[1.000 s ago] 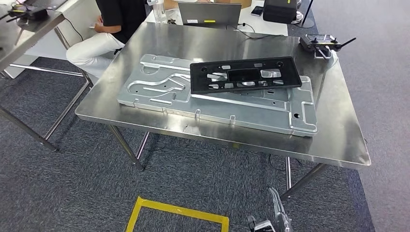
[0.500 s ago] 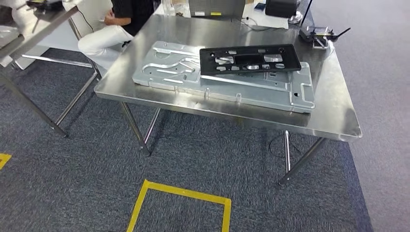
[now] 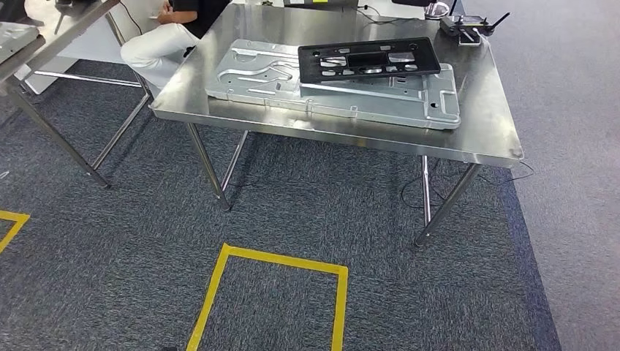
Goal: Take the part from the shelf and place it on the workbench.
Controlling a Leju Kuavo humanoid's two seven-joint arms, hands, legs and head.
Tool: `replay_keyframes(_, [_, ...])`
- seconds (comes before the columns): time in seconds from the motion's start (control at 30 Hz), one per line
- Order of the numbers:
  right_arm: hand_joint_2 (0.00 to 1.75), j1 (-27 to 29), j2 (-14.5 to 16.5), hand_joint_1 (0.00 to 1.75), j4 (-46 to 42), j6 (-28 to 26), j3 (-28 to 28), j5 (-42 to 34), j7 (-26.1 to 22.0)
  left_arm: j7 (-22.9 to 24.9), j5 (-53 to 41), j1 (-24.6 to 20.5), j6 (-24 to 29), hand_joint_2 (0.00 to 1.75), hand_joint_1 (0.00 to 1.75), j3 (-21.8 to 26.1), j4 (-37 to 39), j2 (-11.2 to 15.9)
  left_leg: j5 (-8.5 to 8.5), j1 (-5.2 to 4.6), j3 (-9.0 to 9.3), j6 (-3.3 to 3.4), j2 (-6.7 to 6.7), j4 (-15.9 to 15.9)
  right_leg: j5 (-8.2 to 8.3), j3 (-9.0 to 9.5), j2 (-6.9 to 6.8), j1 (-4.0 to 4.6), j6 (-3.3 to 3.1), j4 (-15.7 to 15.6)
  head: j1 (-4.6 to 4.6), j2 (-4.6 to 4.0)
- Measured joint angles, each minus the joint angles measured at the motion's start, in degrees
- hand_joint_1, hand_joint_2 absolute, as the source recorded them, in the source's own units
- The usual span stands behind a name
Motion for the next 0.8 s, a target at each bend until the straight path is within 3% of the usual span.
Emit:
replay_keyframes(0.03, [0.0,0.0,0.0,0.0,0.3,1.2,-0.3,-0.3,0.9,0.0,0.0,0.2,0.0,0.0,0.0,0.1,0.0,0.0,-2.07,0.1,-0.56,-0.32,-0.3,1.2,0.88,-0.82,-0.28,-0.17,-0.36,-0.1,-0.02,0.0])
replay_keyframes(0.1, [0.0,-0.1,0.0,0.0,0.8,3.8,-1.2,-0.8,3.2,0.1,-0.2,0.4,0.2,0.0,0.0,0.1,0.0,0.0,-8.54,0.43,-1.9,-0.92,-0.73,6.7,2.33,-2.81,-0.87,-0.23,-0.88,0.1,-0.07,0.0])
replay_keyframes(0.13, [0.0,0.0,0.0,0.0,1.1,5.2,-1.6,-1.0,4.4,0.1,-0.2,0.5,0.2,0.0,0.0,0.1,0.0,0.0,-10.79,0.59,-2.43,-1.22,-0.76,10.4,3.02,-3.95,-1.19,-0.22,-0.89,0.3,-0.08,0.0])
replay_keyframes(0.17, [0.0,0.0,0.1,0.0,1.3,6.6,-2.1,-1.2,5.7,0.0,-0.3,0.5,0.3,0.0,0.0,0.1,0.0,0.0,-11.26,0.74,-2.69,-1.52,-0.76,13.9,3.69,-5.16,-1.55,-0.22,-0.81,0.5,-0.09,0.0])
replay_keyframes(0.2, [0.0,-0.1,0.2,0.0,1.6,7.9,-2.5,-1.3,7.1,-0.1,-0.4,0.5,0.4,0.0,0.0,0.1,0.0,0.0,-10.02,0.88,-2.53,-1.78,-0.75,16.5,4.37,-6.43,-2.0,-0.25,-0.69,0.9,-0.1,0.01])
replay_keyframes(0.23, [0.0,-0.2,0.3,0.0,1.7,9.1,-3.0,-1.5,8.4,-0.2,-0.5,0.5,0.4,0.0,0.0,0.1,0.0,0.0,-7.59,1.02,-1.67,-1.98,-0.69,17.6,4.95,-7.68,-2.5,-0.32,-0.51,1.3,-0.11,0.01])
replay_keyframes(0.27, [0.0,-0.3,0.5,0.0,1.9,10.1,-3.4,-1.5,9.6,-0.3,-0.6,0.4,0.5,0.0,0.0,0.1,0.0,0.1,-5.4,1.15,0.13,-2.12,-0.41,16.7,5.41,-8.87,-3.01,-0.4,-0.28,1.9,-0.11,0.01])
replay_keyframes(0.3, [0.0,-0.5,0.6,0.0,2.0,10.9,-3.8,-1.6,10.6,-0.3,-0.8,0.3,0.5,0.0,0.0,0.1,0.0,0.1,-4.81,1.26,3.04,-2.17,0.36,14.0,5.76,-9.87,-3.49,-0.42,0.0,2.6,-0.13,0.01])
replay_keyframes(0.33, [0.0,-0.6,0.8,0.0,2.1,11.5,-4.2,-1.6,11.5,-0.3,-0.9,0.2,0.6,0.0,0.0,0.1,0.0,0.1,-5.89,1.27,6.85,-2.15,1.32,9.3,5.94,-10.7,-3.97,-0.39,0.3,3.5,-0.14,0.01])
replay_keyframes(0.37, [0.0,-0.7,0.9,0.0,2.1,12.1,-4.5,-1.7,12.1,-0.3,-1.0,-0.1,0.7,0.0,0.0,0.1,0.0,0.1,-8.16,1.22,10.15,-1.89,2.14,4.6,6.08,-11.36,-4.51,-0.32,0.63,4.4,-0.12,0.02])
replay_keyframes(0.4, [0.0,-0.9,1.1,0.0,2.2,12.6,-4.9,-1.7,12.6,-0.3,-1.0,-0.3,0.8,0.0,0.0,0.1,0.0,0.1,-10.26,1.1,12.34,-1.49,2.63,1.1,6.29,-11.81,-5.09,-0.27,0.99,5.0,-0.11,0.02])
replay_keyframes(0.43, [0.0,-1.0,1.2,0.0,2.3,12.9,-5.3,-1.8,12.9,-0.3,-1.0,-0.4,1.0,0.0,0.0,0.1,0.0,0.1,-11.43,0.95,13.29,-1.0,2.51,-1.0,6.54,-12.13,-5.72,-0.29,1.4,5.3,-0.09,0.01])
replay_keyframes(0.47, [0.0,-1.2,1.3,0.0,2.3,13.1,-5.6,-1.8,13.2,-0.2,-1.1,-0.3,1.1,0.0,0.0,0.1,0.0,0.1,-11.61,0.91,13.04,-0.41,2.11,-1.4,6.83,-12.34,-6.11,-0.39,1.84,5.5,-0.07,0.01])
replay_keyframes(0.53, [0.0,-1.4,1.3,0.0,2.4,13.3,-6.0,-1.8,13.4,-0.1,-1.2,0.1,1.2,0.0,0.0,0.1,0.0,0.1,-10.6,0.94,12.29,0.53,1.4,-1.4,5.47,-12.88,-4.45,-0.75,2.75,6.9,-0.07,0.0])
replay_keyframes(0.6, [0.0,-1.3,1.4,0.0,2.5,13.3,-6.4,-1.8,13.4,-0.1,-1.3,0.3,1.3,0.0,0.0,0.1,0.0,0.0,-9.52,0.93,11.21,1.22,0.62,-1.4,0.89,-14.66,-1.4,-0.96,3.35,12.4,-0.07,0.0])
replay_keyframes(0.67, [0.0,-1.1,1.4,0.0,2.6,13.4,-6.7,-1.8,13.5,-0.1,-1.3,0.3,1.4,0.0,0.0,0.1,0.0,0.0,-8.59,0.73,9.97,1.47,-0.61,-1.3,-3.06,-16.47,-0.19,-0.93,3.45,19.0,-0.07,0.0])
replay_keyframes(0.7, [0.0,-1.1,1.4,0.0,2.6,13.5,-6.8,-1.8,13.5,-0.1,-1.3,0.4,1.5,0.0,0.0,0.1,0.0,0.0,-8.2,0.62,9.49,1.45,-1.32,-1.2,-3.44,-16.32,-0.04,-0.9,3.35,20.1,-0.07,0.0])
replay_keyframes(0.73, [0.0,-1.0,1.4,0.0,2.7,13.7,-7.0,-1.8,13.5,-0.1,-1.4,0.5,1.5,0.0,0.0,0.1,0.0,0.0,-7.88,0.53,9.16,1.38,-2.03,-1.1,-2.72,-15.13,0.12,-0.86,3.14,19.1,-0.07,0.0])
replay_keyframes(0.8, [0.0,-0.9,1.4,0.0,2.7,14.0,-7.2,-1.7,13.4,-0.1,-1.5,0.6,1.7,0.0,0.0,0.1,0.0,-0.1,-7.39,0.46,8.75,1.21,-3.32,-1.0,0.5,-10.4,1.58,-0.68,2.28,11.9,-0.07,0.0])
